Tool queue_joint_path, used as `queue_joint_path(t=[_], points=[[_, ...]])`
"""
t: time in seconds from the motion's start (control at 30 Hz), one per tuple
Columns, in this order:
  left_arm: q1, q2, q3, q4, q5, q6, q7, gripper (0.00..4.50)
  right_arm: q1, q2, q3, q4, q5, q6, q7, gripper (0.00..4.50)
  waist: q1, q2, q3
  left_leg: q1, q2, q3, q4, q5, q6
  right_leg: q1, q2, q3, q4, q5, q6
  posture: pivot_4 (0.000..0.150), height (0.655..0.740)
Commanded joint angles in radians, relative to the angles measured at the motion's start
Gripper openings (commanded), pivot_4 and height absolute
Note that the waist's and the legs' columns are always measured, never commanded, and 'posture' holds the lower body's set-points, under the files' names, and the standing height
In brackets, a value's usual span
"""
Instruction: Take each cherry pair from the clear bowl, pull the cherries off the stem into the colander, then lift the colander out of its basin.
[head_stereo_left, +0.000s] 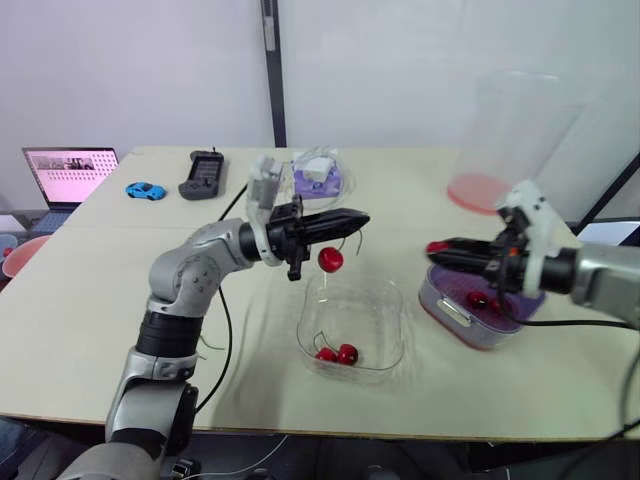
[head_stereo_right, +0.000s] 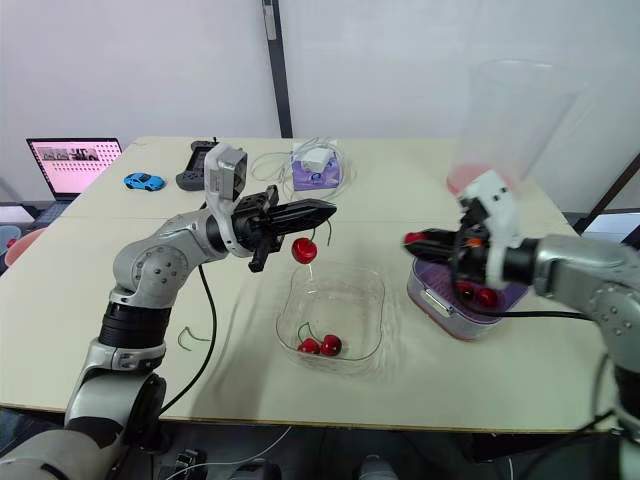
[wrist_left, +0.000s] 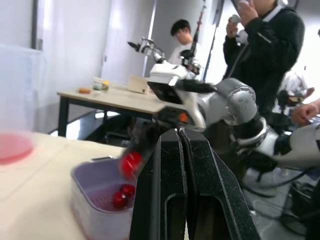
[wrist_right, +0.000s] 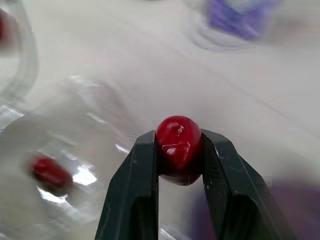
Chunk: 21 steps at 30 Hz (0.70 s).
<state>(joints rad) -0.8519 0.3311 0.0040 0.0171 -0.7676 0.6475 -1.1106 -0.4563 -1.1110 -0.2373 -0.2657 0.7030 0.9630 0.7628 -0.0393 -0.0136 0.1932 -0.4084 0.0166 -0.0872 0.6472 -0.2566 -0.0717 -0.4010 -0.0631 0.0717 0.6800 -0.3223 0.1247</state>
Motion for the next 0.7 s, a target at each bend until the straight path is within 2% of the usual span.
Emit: queue_joint_path(t=[0.03, 0.27, 0.37, 0.47, 0.53, 0.7], points=[[0.005, 0.014, -0.015, -0.014, 0.033, -0.036, -0.017, 0.0, 0.01, -0.059, 0.099, 0.159, -0.189, -0.198, 0.087, 1.14, -0.006, 0.0, 0.0, 0.0, 0.0, 0.0, 0.0, 0.0, 0.0, 0.0, 0.0, 0.0, 0.0, 0.0, 0.0, 0.15, 0.7332], [-0.002, 0.013, -0.007, -0.011, 0.033, -0.039, -0.015, 0.0, -0.06, -0.015, 0.231, 0.377, -0.369, -0.383, 0.151, 1.14, -0.006, 0.001, 0.0, 0.001, 0.0, 0.001, 0.0, 0.0, 0.0, 0.0, 0.0, 0.002, 0.001, 0.0, 0.0, 0.15, 0.7332], [0.004, 0.016, -0.012, -0.017, 0.037, -0.044, -0.018, 0.0, -0.085, 0.012, 0.231, 0.411, -0.377, -0.385, 0.173, 2.06, -0.004, 0.001, 0.0, 0.001, 0.0, 0.001, 0.0, 0.0, 0.0, 0.0, 0.0, 0.002, 0.001, 0.0, 0.0, 0.15, 0.7332], [-0.001, 0.021, -0.006, -0.015, 0.035, -0.043, -0.018, 0.0, -0.109, 0.014, 0.199, 0.391, -0.358, -0.355, 0.195, 3.48, -0.003, 0.001, 0.0, 0.0, 0.0, 0.001, 0.0, 0.001, -0.001, 0.0, 0.0, 0.002, 0.001, 0.0, 0.0, 0.15, 0.7332], [-0.011, 0.022, 0.003, -0.009, 0.031, -0.042, -0.015, 0.0, -0.145, 0.018, 0.128, 0.315, -0.25, -0.233, 0.213, 4.36, -0.003, 0.001, 0.001, 0.0, 0.0, 0.001, 0.0, 0.002, -0.003, 0.0, 0.0, 0.002, 0.001, 0.0, 0.0, 0.15, 0.7332], [-0.027, 0.011, 0.02, -0.001, 0.008, -0.031, -0.003, 0.0, -0.224, 0.039, -0.001, 0.14, -0.014, 0.018, 0.211, 4.45, -0.003, 0.001, 0.001, 0.001, 0.0, 0.0, 0.0, 0.002, -0.003, 0.0, 0.001, 0.002, 0.001, 0.0, 0.0, 0.15, 0.7332]])
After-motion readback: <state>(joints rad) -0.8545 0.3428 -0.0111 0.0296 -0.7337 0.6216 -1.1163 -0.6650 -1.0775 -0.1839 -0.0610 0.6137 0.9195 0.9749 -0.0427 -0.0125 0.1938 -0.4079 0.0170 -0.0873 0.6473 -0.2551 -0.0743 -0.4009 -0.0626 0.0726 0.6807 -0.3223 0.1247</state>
